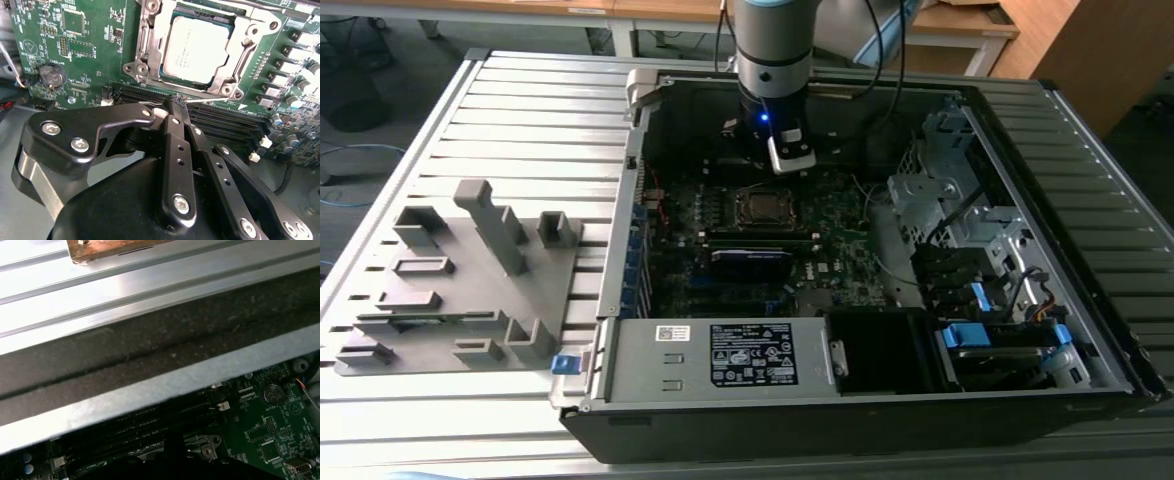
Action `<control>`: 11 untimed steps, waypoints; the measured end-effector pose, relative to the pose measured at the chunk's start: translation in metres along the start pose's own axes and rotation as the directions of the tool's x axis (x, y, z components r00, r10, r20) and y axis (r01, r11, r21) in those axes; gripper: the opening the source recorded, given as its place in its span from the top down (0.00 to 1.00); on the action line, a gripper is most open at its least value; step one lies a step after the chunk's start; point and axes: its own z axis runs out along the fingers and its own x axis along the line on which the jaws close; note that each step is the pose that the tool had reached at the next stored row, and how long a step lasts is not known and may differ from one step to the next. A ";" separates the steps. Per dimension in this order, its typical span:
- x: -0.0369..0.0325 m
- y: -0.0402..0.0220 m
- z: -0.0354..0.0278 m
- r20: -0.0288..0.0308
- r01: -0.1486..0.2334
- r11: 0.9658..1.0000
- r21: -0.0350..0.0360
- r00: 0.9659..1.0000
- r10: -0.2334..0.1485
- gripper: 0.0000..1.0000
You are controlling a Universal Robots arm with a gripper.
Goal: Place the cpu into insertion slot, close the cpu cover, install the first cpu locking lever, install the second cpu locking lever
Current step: 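Install the first cpu locking lever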
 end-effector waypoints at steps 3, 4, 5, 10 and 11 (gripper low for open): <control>0.0003 0.0003 0.0000 0.003 -0.014 1.000 0.001 1.000 0.014 0.89; 0.0006 0.0004 0.0000 0.003 -0.018 1.000 0.001 1.000 0.018 0.89; 0.0010 0.0005 0.0000 0.004 -0.020 1.000 0.001 1.000 0.020 0.89; 0.0015 0.0008 0.0001 0.008 -0.039 0.999 0.002 0.999 0.039 0.89; 0.0015 0.0008 0.0001 0.009 -0.048 0.999 0.003 0.999 0.048 0.89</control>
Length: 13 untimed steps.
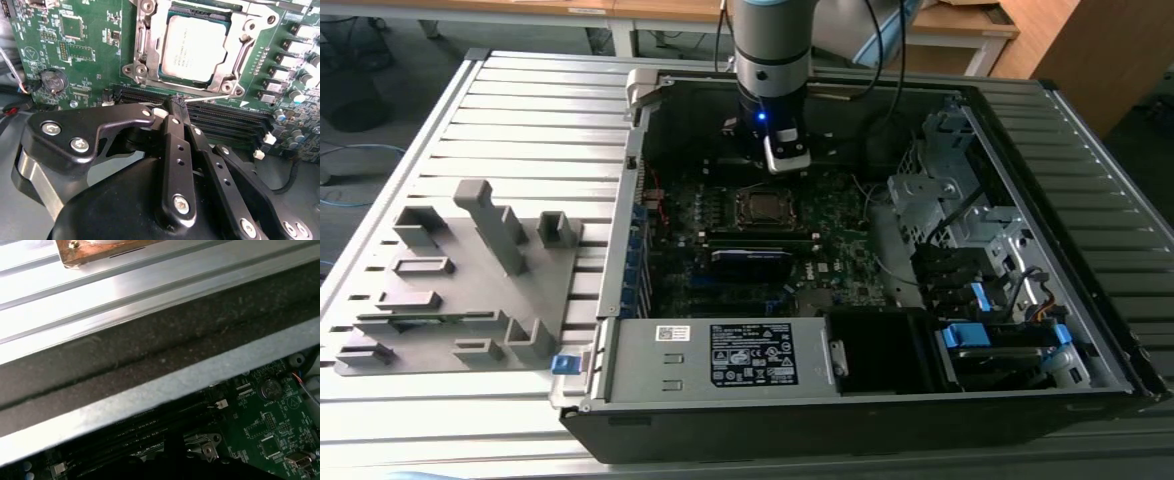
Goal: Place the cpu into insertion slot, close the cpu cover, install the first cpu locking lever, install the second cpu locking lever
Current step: 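Install the first cpu locking lever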
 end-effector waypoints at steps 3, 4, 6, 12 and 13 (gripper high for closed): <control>0.0000 0.0000 0.0001 0.007 -0.037 0.999 0.002 0.999 0.037 0.89; 0.0000 0.0000 0.0001 0.009 -0.048 0.999 0.003 0.999 0.048 0.89; 0.0001 0.0000 0.0001 0.012 -0.060 0.998 0.003 0.998 0.060 0.89; 0.0019 0.0003 0.0000 0.014 -0.070 0.998 0.004 0.997 0.070 0.89; 0.0022 0.0004 0.0000 0.014 -0.071 0.997 0.004 0.997 0.071 0.89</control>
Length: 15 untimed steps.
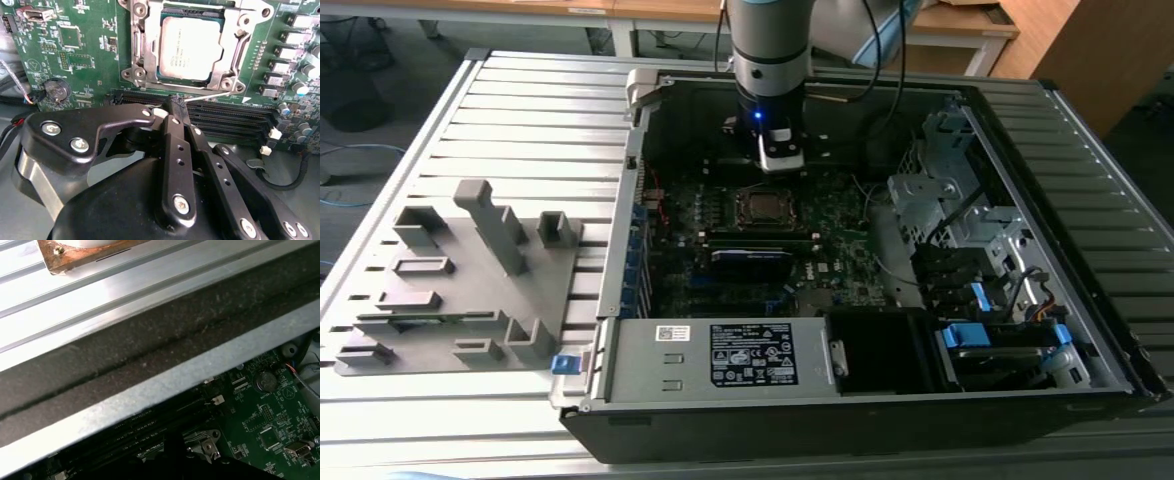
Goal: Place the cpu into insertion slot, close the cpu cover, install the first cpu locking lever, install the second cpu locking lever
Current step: 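Install the first cpu locking lever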
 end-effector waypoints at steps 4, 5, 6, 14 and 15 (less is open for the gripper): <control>0.0004 0.0001 0.0000 0.000 0.000 1.000 0.000 1.000 0.000 0.89; 0.0006 0.0001 0.0000 0.000 0.000 1.000 0.000 1.000 0.000 0.89; 0.0006 0.0001 0.0000 0.000 0.000 1.000 0.000 1.000 0.000 0.89; 0.0016 0.0005 0.0008 0.001 -0.003 1.000 0.000 1.000 0.003 0.89; 0.0016 0.0005 0.0009 0.001 -0.003 1.000 0.000 1.000 0.003 0.89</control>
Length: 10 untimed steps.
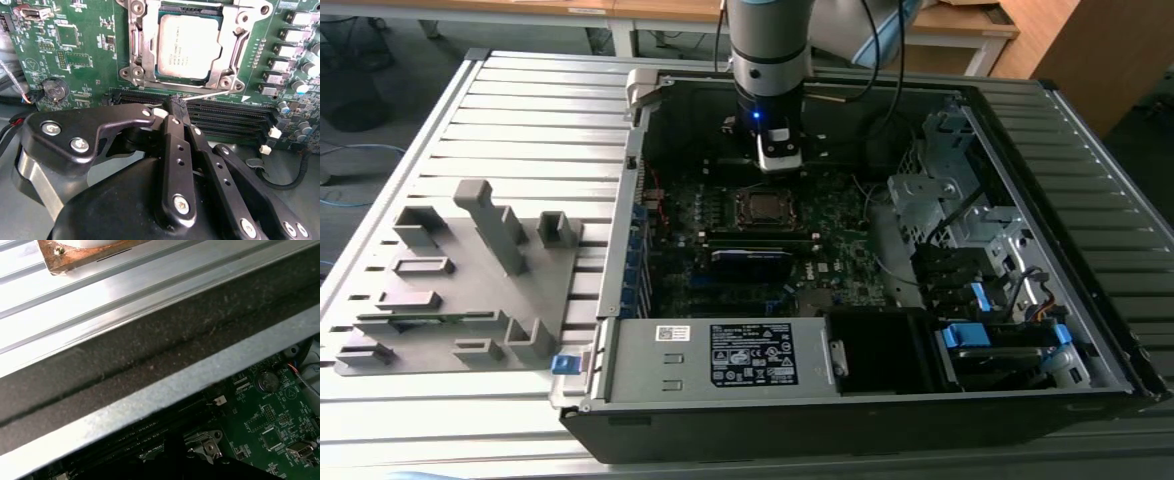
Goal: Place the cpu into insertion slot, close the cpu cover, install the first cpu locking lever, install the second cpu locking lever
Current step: 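Install the first cpu locking lever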
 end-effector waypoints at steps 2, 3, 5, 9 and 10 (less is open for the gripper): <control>0.0001 0.0000 0.0005 0.000 0.000 1.000 0.000 1.000 0.000 0.89; 0.0001 -0.0001 0.0008 0.000 -0.001 1.000 0.000 1.000 0.001 0.89; 0.0001 -0.0002 0.0013 0.000 -0.002 1.000 0.000 1.000 0.002 0.89; 0.0010 0.0013 0.0024 0.002 -0.007 1.000 0.000 1.000 0.007 0.89; 0.0013 0.0019 0.0026 0.002 -0.009 1.000 0.000 1.000 0.009 0.89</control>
